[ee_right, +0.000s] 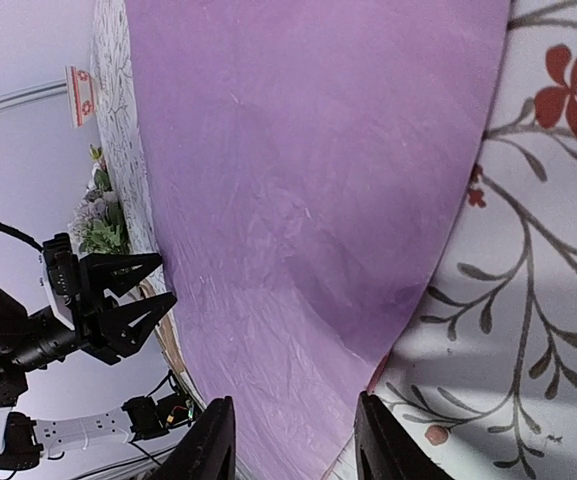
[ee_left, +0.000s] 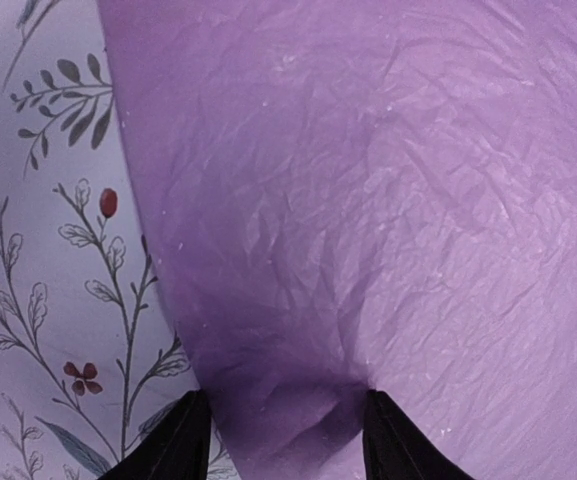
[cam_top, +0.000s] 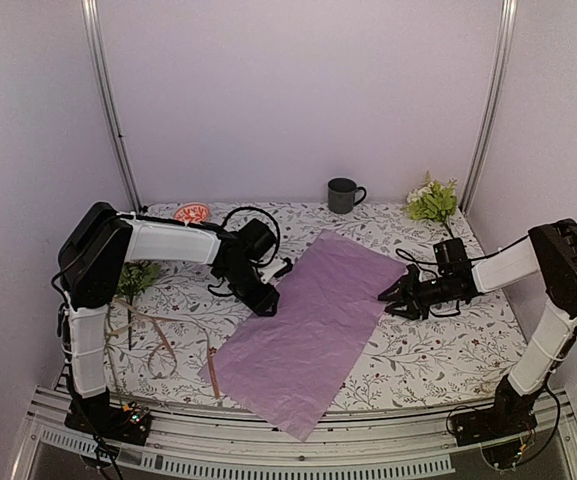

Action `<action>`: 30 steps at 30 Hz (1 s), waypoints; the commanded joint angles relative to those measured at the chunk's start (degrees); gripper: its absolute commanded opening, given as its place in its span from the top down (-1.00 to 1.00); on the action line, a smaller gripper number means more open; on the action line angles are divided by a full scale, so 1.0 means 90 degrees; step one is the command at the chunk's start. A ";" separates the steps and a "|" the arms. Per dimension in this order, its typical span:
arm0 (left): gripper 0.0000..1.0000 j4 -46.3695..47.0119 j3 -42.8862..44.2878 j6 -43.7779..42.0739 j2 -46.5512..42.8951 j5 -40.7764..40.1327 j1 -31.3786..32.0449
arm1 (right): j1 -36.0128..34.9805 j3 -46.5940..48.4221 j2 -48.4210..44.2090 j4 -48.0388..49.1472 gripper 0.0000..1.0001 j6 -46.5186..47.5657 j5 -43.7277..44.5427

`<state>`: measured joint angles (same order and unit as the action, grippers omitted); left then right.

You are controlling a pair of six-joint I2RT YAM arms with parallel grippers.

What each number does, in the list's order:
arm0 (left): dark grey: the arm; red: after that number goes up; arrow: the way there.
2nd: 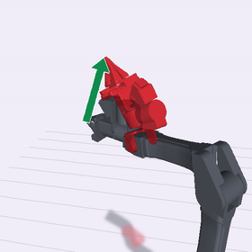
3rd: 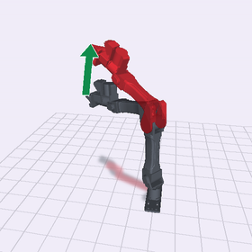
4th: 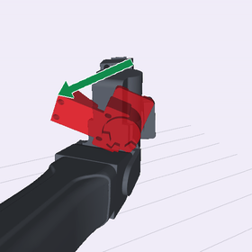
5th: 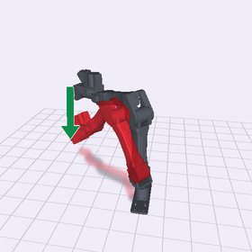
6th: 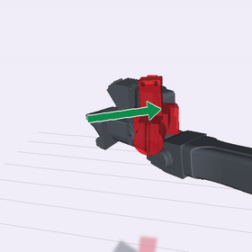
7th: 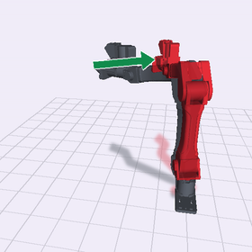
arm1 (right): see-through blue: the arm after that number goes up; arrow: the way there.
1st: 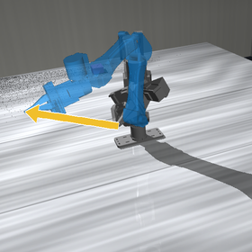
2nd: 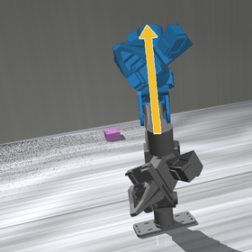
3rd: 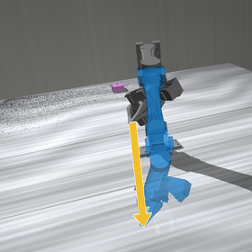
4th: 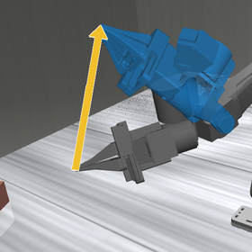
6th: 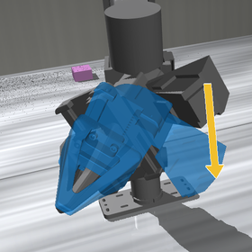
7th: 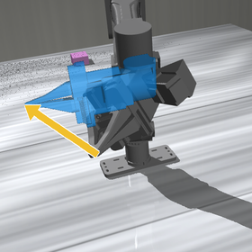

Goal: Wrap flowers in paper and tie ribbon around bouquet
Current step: Move the folded wrapping paper to the center of the board.

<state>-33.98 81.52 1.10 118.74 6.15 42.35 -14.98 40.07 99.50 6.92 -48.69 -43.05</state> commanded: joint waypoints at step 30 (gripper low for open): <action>-0.06 -0.0326 0.0027 -0.0015 0.0061 -0.0103 0.0066 | 0.0053 -0.0071 0.0147 0.0372 0.12 -0.0339 0.0511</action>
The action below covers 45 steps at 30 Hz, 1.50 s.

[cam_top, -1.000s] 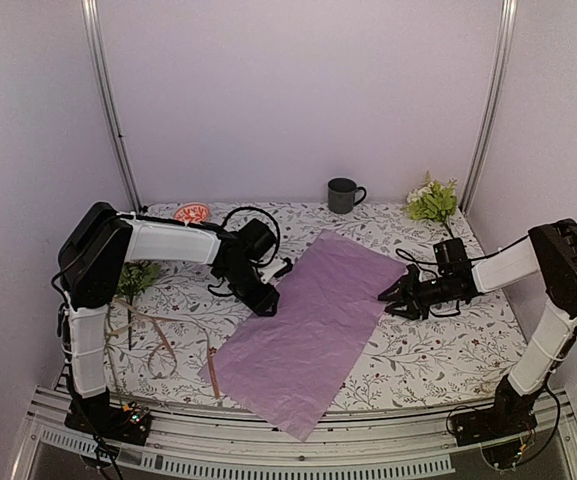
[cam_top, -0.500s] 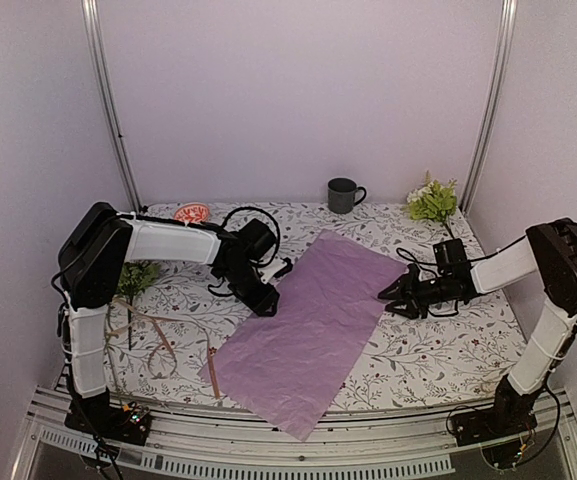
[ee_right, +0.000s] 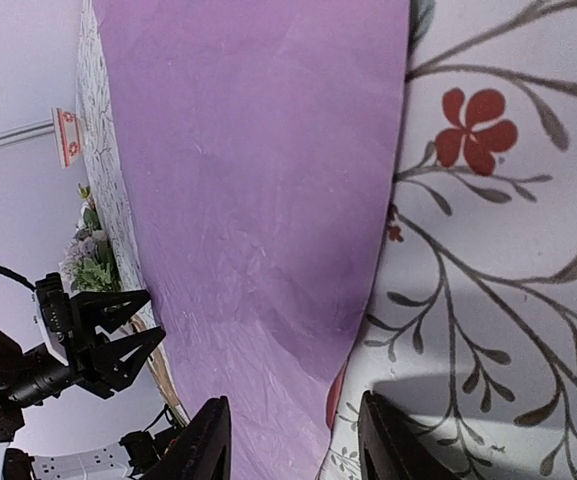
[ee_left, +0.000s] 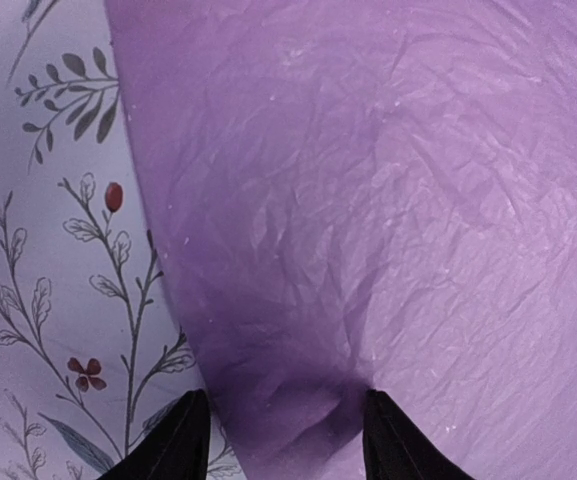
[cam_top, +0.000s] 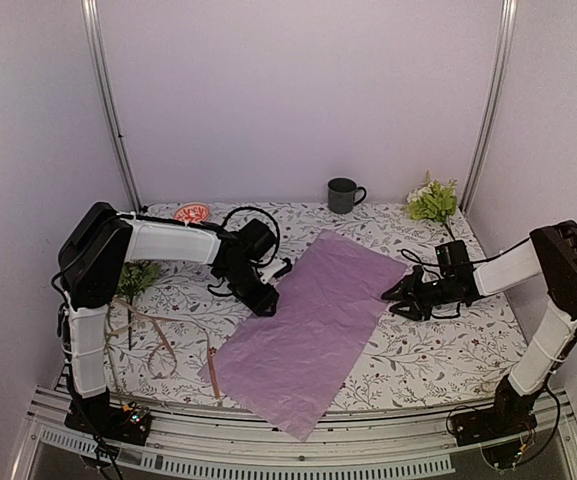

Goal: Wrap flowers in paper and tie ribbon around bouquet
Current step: Move the folded wrapping paper to the center of the board, then pick up the folded wrapping paper from the center of the board.

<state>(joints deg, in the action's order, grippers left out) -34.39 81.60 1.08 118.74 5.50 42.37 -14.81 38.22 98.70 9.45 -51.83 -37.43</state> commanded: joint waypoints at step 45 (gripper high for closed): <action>-0.08 0.2554 -0.1598 -0.0843 -0.2680 -0.0045 0.0446 | -0.0704 0.1034 -0.0516 0.1137 0.99 -0.0784 0.0122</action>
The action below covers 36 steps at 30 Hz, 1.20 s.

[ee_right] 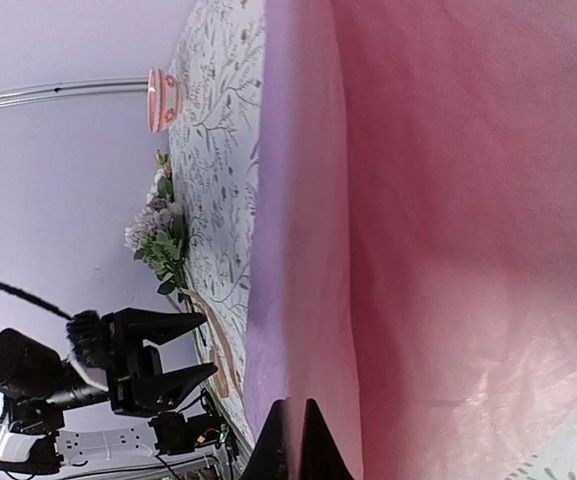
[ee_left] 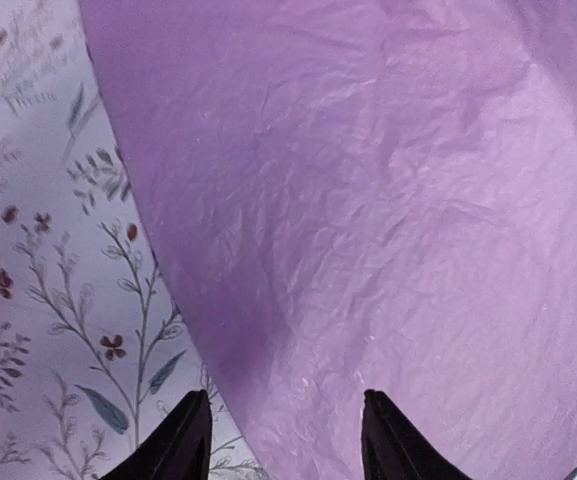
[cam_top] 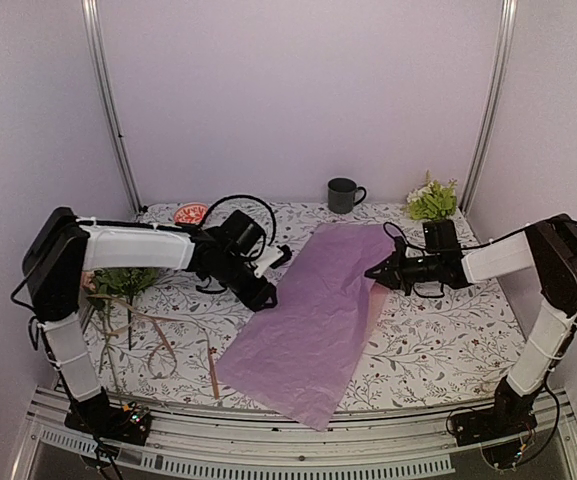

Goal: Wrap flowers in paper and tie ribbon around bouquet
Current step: Pick up the folded wrapping paper from the center of the board, then unfold the folded wrapping paper at the center of the board.

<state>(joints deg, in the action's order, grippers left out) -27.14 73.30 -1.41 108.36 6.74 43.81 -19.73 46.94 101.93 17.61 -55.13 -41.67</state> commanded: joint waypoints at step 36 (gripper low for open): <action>1.00 0.0240 0.1218 0.0509 -0.1032 -0.2843 0.2719 | -0.1449 0.0477 -0.3503 -0.0471 1.00 -0.0252 0.3261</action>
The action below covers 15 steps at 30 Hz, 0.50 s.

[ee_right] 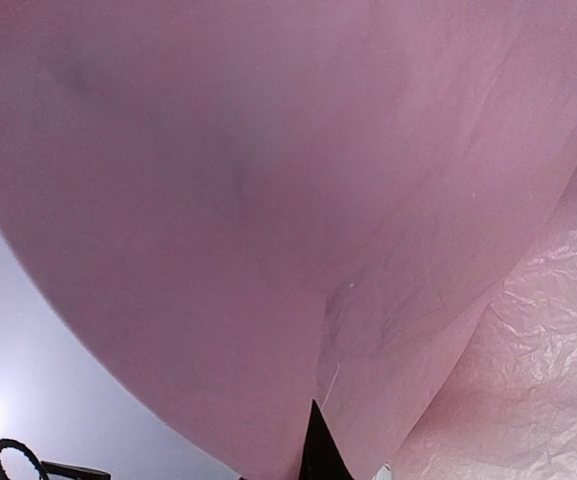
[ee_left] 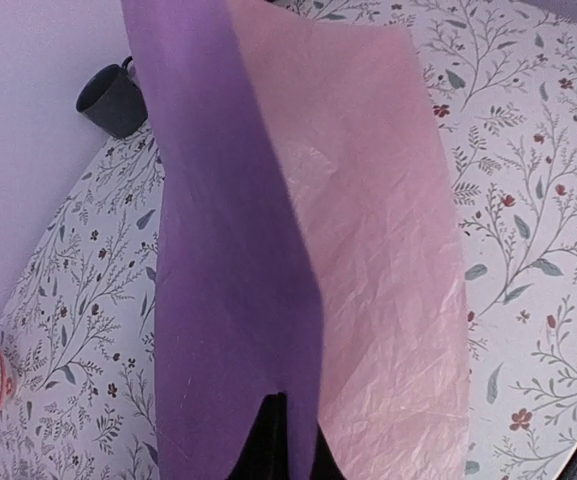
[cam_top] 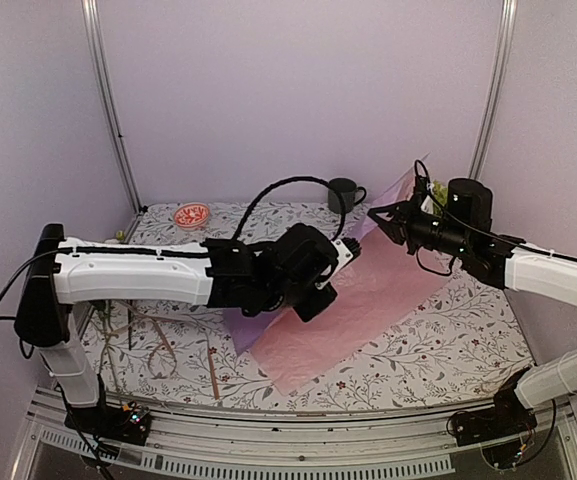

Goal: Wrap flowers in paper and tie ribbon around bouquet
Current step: Unfold the folded wrapping paper at the center of the board.

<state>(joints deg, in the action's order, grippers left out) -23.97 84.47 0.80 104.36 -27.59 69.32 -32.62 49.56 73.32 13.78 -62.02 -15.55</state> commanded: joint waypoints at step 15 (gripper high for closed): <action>1.00 0.1699 -0.1897 0.1934 -0.2455 0.6252 -0.3450 | 0.1050 0.2149 -0.0276 -0.2591 -0.53 0.5538 -0.1488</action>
<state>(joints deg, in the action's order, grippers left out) -12.08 74.87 11.31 81.43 14.76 47.70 -23.16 67.51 69.12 -0.64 -25.71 -21.17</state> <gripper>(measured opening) 0.004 0.750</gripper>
